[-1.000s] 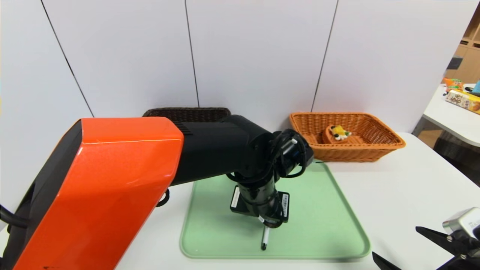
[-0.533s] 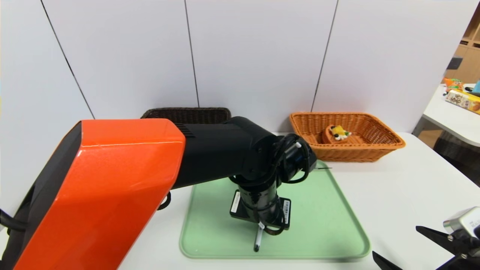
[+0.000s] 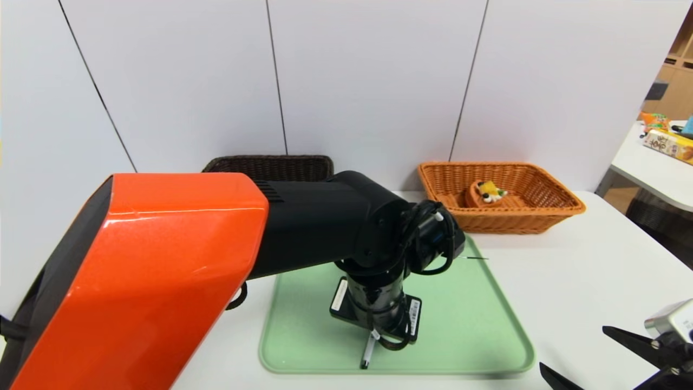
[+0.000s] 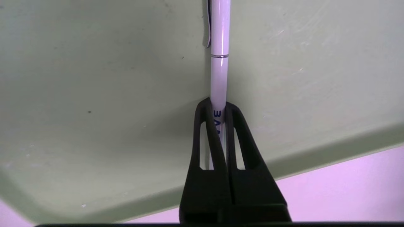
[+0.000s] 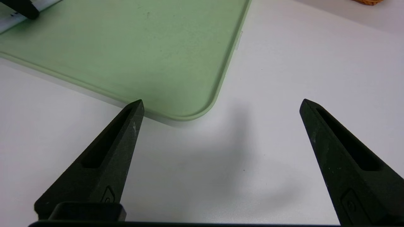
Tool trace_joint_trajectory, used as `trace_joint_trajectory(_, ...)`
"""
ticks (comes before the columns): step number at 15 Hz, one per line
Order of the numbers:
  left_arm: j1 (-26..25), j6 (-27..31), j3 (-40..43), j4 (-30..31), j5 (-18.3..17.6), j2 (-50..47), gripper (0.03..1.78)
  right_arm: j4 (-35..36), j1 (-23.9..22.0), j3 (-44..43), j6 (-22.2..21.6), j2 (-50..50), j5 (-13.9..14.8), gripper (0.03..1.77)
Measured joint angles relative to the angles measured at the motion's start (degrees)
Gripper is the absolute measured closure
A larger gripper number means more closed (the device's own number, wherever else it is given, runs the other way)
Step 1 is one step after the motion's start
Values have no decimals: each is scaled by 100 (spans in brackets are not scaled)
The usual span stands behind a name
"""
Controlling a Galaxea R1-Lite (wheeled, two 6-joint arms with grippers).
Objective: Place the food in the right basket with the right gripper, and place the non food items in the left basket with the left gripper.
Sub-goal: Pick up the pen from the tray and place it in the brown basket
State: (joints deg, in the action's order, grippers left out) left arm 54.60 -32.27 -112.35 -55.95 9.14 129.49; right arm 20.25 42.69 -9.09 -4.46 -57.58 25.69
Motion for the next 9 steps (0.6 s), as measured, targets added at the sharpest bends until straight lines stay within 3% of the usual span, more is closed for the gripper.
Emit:
trace_joint_trajectory(4, 17, 898, -28, 61, 284, -619, 176, -10, 0, 2, 0, 0, -9, 10)
trace_joint_trajectory(6, 24, 1340, -30, 67, 670, -909, 176, -7, 0, 4, -5, -2, -13, 10)
trace_joint_trajectory(9, 0, 2282, -27, 63, 783, -1364, 176, -5, 0, 9, -7, -2, -15, 10)
